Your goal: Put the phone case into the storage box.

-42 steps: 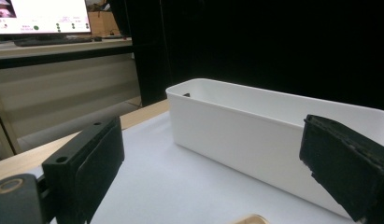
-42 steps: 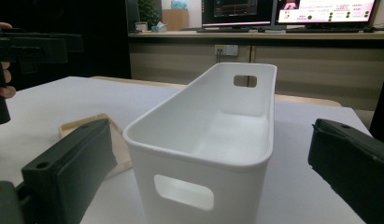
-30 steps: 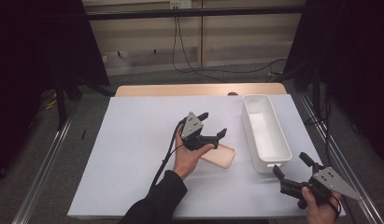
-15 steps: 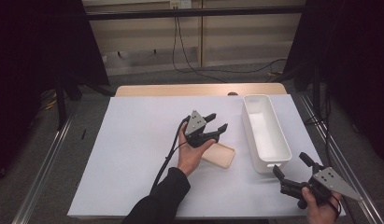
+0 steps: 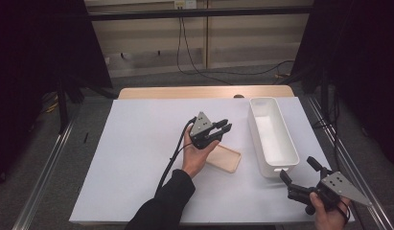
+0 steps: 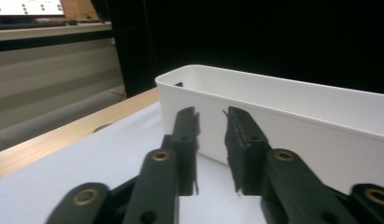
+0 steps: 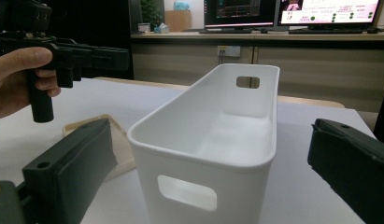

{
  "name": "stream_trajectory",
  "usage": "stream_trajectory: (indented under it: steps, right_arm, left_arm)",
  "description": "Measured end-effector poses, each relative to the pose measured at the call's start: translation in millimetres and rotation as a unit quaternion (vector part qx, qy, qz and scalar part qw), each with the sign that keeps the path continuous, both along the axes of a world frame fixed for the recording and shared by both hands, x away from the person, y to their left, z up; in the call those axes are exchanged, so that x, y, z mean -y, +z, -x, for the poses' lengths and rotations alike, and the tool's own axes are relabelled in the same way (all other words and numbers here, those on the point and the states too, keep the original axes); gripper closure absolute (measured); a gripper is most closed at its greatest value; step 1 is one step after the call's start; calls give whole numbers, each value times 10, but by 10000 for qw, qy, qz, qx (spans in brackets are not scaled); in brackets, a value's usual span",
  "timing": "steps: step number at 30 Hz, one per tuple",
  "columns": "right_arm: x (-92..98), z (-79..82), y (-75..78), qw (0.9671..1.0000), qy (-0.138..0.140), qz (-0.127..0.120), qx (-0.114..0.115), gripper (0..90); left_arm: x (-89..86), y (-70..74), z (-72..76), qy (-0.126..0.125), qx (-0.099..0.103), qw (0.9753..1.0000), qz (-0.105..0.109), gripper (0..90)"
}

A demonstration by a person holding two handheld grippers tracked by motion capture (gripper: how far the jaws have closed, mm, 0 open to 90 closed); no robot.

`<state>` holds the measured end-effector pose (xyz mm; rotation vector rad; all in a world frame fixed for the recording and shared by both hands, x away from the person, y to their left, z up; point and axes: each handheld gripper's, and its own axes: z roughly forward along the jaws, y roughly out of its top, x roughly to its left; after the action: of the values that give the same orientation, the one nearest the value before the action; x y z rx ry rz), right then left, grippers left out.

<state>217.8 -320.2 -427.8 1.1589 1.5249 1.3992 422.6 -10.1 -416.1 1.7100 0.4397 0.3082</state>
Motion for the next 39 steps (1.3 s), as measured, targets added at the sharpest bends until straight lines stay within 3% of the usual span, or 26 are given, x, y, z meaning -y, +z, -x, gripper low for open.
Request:
stream_trajectory:
  steps: [1, 5, 8, 14, 16, 20, 28, 30, 32, 35, 39]
  right_arm:
    - [-1, -1, 0, 10000, -8, -11, 0, 0]
    - [2, -1, 0, 10000, -2, -19, 1, 0]
    - [2, 3, 1, 10000, 11, -7, -3, 0]
    - [-1, 0, -1, 10000, 27, 1, -5, 0]
    - [-1, 0, -1, 10000, 21, -10, -7, 0]
    - [-2, 0, -1, 10000, 24, -8, -18, 0]
    - [0, 2, -1, 10000, 40, -1, -3, 0]
    - [1, 2, -1, 10000, 40, -5, -7, 0]
    - [1, 4, -1, 10000, 36, -8, -12, 0]
    - [0, 3, -1, 10000, 35, -8, -13, 0]
    - [0, 3, 0, 10000, 37, -7, -12, 0]
  left_arm:
    - [21, -9, 1, -37, 2, 10000, -51, 830]
    - [84, -48, 6, -60, -128, 9998, -147, 900]
    - [128, -80, -9, -147, -339, 9991, -226, 900]
    - [146, -101, -44, -210, -576, 9975, -355, 900]
    - [173, -87, -66, -243, -615, 9961, -585, 900]
    - [209, -65, -80, -324, -606, 9946, -775, 900]
    - [300, -82, -119, -485, -891, 9868, -1258, 900]
    - [305, -102, -131, -490, -1051, 9849, -1286, 900]
    - [304, -103, -149, -479, -1130, 9823, -1418, 900]
    - [304, -98, -180, -454, -1218, 9807, -1461, 900]
    - [341, -79, -208, -460, -1355, 9765, -1612, 900]
